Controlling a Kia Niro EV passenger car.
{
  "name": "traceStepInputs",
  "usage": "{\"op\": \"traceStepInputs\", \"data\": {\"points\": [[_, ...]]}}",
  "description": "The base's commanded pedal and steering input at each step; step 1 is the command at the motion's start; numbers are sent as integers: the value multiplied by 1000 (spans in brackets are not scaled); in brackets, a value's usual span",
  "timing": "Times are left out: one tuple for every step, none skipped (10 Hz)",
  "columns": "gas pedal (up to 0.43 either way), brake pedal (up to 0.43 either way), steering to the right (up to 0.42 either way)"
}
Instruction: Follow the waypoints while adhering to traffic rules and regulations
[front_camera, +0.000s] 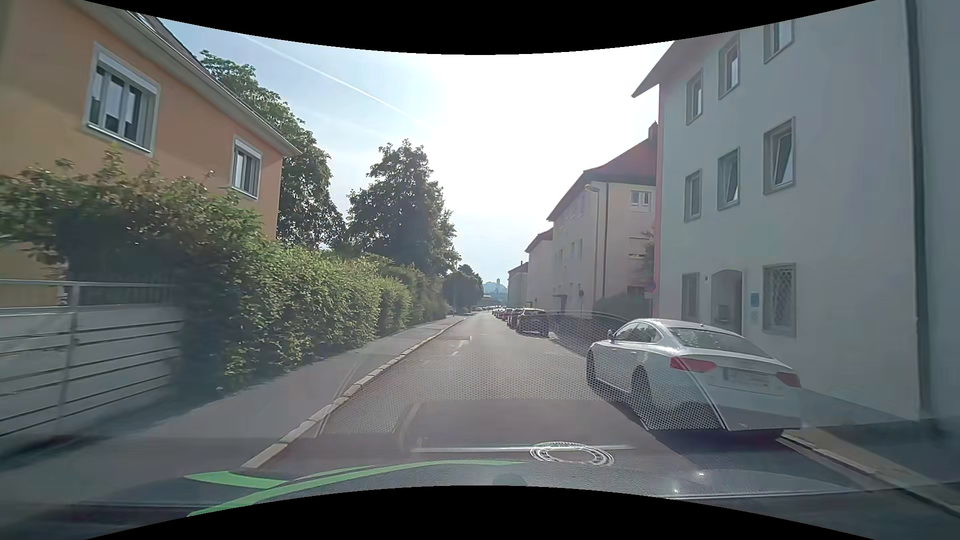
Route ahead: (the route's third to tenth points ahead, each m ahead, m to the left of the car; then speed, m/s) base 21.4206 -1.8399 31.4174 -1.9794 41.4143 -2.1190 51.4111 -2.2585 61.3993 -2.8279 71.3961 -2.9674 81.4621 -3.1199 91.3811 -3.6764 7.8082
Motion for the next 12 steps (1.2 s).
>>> {"op": "traceStepInputs", "data": {"points": [[39,0,1],[39,0,2],[39,0,2],[39,0,2],[39,0,3],[39,0,3],[47,0,3],[47,0,2],[47,0,2],[47,0,2],[47,0,2],[47,0,2]]}}
